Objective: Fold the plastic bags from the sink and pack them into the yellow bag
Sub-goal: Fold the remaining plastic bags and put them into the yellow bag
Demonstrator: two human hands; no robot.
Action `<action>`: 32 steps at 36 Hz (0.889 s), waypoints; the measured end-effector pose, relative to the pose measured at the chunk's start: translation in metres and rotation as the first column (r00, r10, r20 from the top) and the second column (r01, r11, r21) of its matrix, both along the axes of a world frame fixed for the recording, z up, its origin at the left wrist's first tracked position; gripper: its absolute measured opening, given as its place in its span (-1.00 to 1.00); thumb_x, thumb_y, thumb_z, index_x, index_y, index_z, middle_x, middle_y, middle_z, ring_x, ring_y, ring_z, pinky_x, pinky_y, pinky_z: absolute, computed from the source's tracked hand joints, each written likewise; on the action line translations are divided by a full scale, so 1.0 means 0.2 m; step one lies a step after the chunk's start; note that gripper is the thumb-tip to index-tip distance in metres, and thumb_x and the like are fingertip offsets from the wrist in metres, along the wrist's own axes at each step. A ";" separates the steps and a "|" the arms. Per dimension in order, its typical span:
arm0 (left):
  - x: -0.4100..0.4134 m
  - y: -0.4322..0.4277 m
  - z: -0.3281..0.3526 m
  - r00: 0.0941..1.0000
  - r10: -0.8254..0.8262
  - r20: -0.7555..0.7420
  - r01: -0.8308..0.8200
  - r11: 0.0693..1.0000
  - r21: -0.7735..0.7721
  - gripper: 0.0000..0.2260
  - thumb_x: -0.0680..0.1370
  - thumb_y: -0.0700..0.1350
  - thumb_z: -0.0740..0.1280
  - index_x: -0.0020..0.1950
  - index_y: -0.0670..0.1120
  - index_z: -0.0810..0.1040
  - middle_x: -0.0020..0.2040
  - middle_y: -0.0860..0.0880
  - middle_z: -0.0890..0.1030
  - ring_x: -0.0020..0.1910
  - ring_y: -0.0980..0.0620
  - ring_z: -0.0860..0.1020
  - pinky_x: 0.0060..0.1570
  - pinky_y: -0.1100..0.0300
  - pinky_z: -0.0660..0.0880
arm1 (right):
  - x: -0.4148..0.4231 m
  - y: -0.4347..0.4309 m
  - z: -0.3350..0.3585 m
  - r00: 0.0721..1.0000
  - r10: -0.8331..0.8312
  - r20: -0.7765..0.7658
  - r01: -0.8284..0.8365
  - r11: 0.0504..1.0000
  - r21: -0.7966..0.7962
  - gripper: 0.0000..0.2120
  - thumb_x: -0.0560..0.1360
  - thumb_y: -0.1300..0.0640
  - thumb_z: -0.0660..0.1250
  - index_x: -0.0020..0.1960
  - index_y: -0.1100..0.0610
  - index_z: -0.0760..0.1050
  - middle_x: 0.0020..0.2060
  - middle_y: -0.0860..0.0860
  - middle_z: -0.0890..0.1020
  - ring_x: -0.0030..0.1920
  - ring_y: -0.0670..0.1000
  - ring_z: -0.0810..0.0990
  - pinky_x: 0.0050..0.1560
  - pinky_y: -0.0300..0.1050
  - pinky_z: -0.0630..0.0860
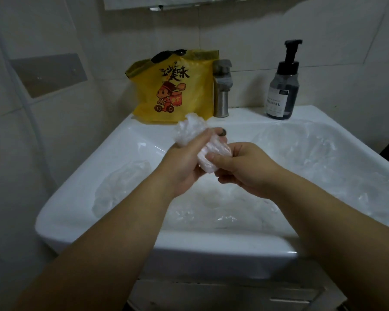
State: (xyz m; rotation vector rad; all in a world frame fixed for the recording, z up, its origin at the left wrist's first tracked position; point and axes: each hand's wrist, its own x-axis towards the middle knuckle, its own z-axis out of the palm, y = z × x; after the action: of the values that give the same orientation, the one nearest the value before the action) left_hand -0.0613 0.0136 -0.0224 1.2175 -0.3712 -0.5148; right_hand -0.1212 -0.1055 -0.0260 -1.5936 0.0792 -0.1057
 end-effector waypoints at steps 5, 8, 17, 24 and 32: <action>0.04 0.05 0.03 0.994 0.111 0.010 -0.109 0.987 -0.115 -0.82 0.60 -0.08 0.26 0.11 -0.14 0.56 -0.11 -0.02 0.71 -0.07 0.02 0.68 -0.13 0.17 0.60 | 0.00 -0.04 0.03 0.999 -0.025 -0.038 0.027 0.997 0.070 -0.90 0.50 0.27 0.36 -0.10 0.32 0.55 -0.33 0.14 0.50 -0.40 -0.05 0.46 -0.36 -0.28 0.51; 0.05 0.07 0.01 0.985 0.173 0.024 -0.170 0.981 -0.088 -0.80 0.60 -0.07 0.27 0.10 -0.17 0.55 -0.04 -0.09 0.69 -0.03 0.00 0.66 -0.11 0.19 0.60 | 0.00 -0.06 0.03 0.997 -0.053 -0.059 0.058 0.995 0.084 -0.91 0.50 0.27 0.36 -0.07 0.31 0.55 -0.25 0.17 0.50 -0.34 -0.01 0.46 -0.34 -0.26 0.53; 0.05 0.10 -0.01 0.964 0.205 0.170 -0.225 0.969 0.106 -0.94 0.57 -0.20 0.33 0.00 -0.10 0.59 -0.12 0.00 0.66 -0.19 0.12 0.62 -0.28 0.33 0.55 | -0.02 -0.10 0.05 0.991 -0.112 -0.072 0.129 0.945 0.301 -0.92 0.56 0.31 0.27 -0.08 0.23 0.52 -0.15 0.15 0.60 -0.26 0.02 0.60 -0.26 -0.19 0.63; 0.04 0.13 0.01 0.993 0.043 0.113 -0.056 0.991 0.118 -0.84 0.55 -0.37 0.28 0.00 -0.15 0.59 -0.16 -0.02 0.66 -0.20 0.12 0.63 -0.22 0.34 0.58 | -0.04 -0.14 0.08 0.993 -0.095 -0.071 0.114 0.929 0.352 -0.87 0.53 0.40 0.25 -0.06 0.23 0.52 -0.17 0.15 0.62 -0.25 0.04 0.63 -0.34 -0.24 0.61; 0.03 0.14 0.02 0.996 0.006 0.093 -0.024 0.979 0.203 -0.88 0.59 -0.29 0.28 -0.05 -0.10 0.56 -0.21 -0.08 0.66 -0.28 0.05 0.67 -0.30 0.33 0.59 | -0.06 -0.14 0.10 0.999 -0.024 -0.047 0.039 0.939 0.341 -0.80 0.54 0.44 0.18 -0.11 0.23 0.52 -0.29 0.13 0.65 -0.34 0.03 0.67 -0.35 -0.20 0.62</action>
State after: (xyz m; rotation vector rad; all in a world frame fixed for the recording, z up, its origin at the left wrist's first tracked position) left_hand -0.0558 0.0417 -0.0191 1.4450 -0.3943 -0.4934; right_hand -0.1323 -0.1344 -0.0068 -1.2467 0.1483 -0.0784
